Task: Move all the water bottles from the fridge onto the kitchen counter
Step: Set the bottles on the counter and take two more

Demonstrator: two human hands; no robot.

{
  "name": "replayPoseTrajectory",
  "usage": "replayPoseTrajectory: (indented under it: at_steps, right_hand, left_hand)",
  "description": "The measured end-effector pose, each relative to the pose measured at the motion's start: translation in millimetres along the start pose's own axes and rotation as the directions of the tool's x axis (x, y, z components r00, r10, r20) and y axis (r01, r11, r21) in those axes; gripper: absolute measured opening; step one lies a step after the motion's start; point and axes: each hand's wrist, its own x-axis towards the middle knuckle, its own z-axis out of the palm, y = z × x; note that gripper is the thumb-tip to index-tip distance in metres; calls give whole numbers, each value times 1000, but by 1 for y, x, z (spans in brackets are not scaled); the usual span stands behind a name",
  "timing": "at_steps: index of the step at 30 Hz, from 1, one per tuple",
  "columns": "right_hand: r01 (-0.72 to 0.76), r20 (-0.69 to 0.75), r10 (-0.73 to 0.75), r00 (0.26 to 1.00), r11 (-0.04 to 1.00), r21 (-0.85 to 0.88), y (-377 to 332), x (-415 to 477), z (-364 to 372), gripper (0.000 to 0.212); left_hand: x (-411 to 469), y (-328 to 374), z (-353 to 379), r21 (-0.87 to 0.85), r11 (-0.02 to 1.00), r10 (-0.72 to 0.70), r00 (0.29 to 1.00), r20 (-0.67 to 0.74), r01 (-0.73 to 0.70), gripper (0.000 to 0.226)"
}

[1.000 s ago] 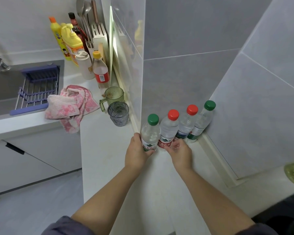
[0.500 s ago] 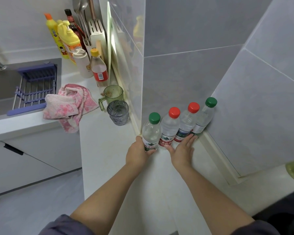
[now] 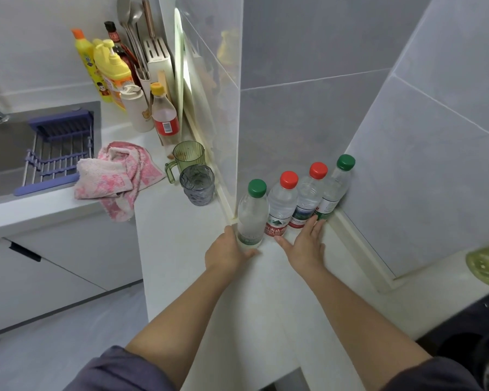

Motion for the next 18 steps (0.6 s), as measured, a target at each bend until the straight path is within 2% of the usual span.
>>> replayPoseTrajectory:
  at_steps: [4, 7, 12, 15, 18]
  right_hand:
    - [60, 71, -49, 996, 983, -173, 5, -30, -2, 105]
    - [154, 111, -128, 986, 951, -269, 7, -57, -3, 95]
    - [316, 104, -299, 948, 872, -374, -4, -95, -2, 87]
    - [414, 73, -429, 900, 795, -442, -14, -115, 0, 85]
    - [525, 30, -571, 820, 730, -437, -27, -135, 3, 82]
  left_hand:
    - [-18, -28, -7, 240, 971, -20, 1000, 17, 15, 76]
    - [-37, -50, -13, 386, 922, 69, 995, -65, -39, 82]
    - [-79, -81, -26, 455, 889, 157, 970, -186, -57, 99]
    - [-109, -97, -32, 432, 902, 186, 928, -323, -31, 94]
    - [-142, -111, -40, 418, 908, 189, 887, -420, 4, 83]
